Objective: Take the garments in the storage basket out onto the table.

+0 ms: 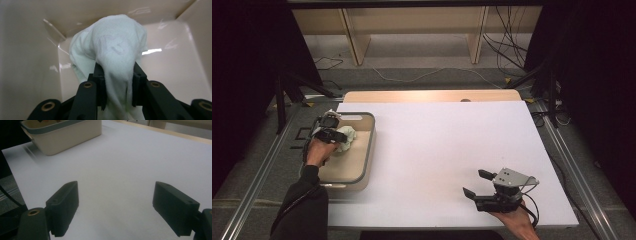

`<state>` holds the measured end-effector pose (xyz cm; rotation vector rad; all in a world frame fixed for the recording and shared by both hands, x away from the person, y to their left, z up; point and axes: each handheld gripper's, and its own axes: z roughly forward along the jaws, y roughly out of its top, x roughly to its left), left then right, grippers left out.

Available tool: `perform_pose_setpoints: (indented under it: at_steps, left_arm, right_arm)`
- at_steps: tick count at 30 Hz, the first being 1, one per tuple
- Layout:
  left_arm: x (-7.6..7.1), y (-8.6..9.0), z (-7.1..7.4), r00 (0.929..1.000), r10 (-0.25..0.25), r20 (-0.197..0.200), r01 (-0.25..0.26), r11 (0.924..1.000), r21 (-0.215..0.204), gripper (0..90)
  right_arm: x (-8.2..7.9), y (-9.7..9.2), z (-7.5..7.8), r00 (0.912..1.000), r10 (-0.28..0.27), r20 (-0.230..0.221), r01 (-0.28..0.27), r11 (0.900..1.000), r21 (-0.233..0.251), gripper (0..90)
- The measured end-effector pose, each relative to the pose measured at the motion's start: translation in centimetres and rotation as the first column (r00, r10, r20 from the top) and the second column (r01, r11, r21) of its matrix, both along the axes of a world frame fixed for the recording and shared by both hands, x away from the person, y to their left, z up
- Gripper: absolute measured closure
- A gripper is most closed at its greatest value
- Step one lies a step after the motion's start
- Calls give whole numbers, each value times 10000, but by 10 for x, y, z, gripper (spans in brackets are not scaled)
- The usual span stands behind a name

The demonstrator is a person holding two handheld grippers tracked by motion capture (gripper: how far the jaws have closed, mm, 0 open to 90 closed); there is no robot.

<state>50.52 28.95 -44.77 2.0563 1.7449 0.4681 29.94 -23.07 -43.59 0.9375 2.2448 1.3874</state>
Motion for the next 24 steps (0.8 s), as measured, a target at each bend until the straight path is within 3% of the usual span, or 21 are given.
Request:
perform_pose_setpoints:
  at_steps: [24]
  left_arm:
    - [-20,4,44,9937,-550,980,659,9916,-1111,722]
  right_arm:
    - [1,-1,-1,9999,-108,-127,109,9999,61,220]
